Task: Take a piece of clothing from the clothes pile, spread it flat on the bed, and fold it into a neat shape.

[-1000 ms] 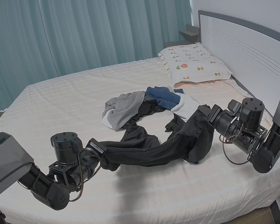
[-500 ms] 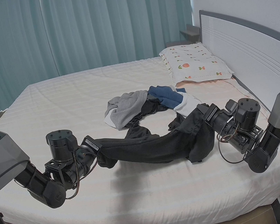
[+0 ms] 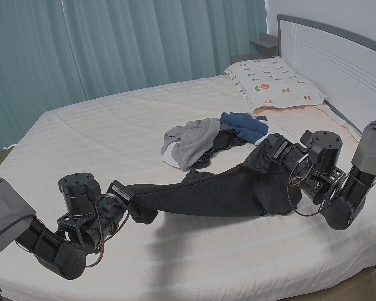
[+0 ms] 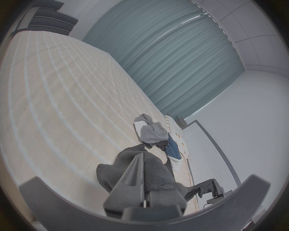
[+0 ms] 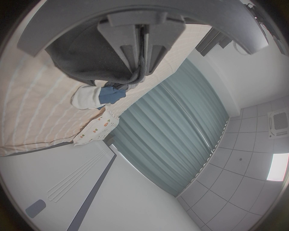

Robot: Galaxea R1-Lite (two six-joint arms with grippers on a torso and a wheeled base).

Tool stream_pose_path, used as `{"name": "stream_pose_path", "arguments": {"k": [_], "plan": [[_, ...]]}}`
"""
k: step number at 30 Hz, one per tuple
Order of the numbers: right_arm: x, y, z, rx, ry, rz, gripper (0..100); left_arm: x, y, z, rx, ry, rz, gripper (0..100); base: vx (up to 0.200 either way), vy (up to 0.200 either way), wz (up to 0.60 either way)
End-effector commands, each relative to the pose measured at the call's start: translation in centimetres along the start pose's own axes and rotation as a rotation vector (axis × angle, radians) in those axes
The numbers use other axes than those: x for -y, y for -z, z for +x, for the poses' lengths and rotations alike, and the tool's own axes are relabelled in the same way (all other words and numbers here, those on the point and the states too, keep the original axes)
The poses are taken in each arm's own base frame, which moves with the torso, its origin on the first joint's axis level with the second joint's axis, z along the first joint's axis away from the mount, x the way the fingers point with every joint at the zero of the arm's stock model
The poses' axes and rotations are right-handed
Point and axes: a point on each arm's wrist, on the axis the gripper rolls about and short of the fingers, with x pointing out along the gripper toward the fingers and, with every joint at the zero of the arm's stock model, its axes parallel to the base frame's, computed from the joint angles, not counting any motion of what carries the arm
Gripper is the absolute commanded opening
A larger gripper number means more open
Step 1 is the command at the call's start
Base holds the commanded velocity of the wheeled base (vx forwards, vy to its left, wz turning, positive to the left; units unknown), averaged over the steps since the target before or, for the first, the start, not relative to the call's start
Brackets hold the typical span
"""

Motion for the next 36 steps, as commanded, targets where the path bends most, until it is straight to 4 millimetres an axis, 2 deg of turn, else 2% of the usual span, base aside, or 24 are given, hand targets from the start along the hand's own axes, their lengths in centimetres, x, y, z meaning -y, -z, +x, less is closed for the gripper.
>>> {"name": "stream_pose_path", "arguments": {"k": [1,10,20,36], "plan": [[0.0,0.1,0.2,0.012,-0.012,0.006,0,0.2,-0.2,-0.2,0.007,0.008,-0.002,0,0.000,0.200,0.00],[-0.4,-0.6,0.2,0.049,-0.042,0.025,0,0.6,-0.6,-0.6,0.022,0.021,-0.003,0,0.000,0.200,0.00],[-1.5,-1.9,-0.3,0.060,-0.088,0.121,0,0.5,-1.0,-0.9,0.031,0.018,-0.004,0,0.000,0.200,0.00],[-1.8,-2.4,-0.5,0.054,-0.111,0.131,0,0.5,-1.1,-1.0,0.033,0.018,-0.001,0,0.000,0.200,0.00]]}}
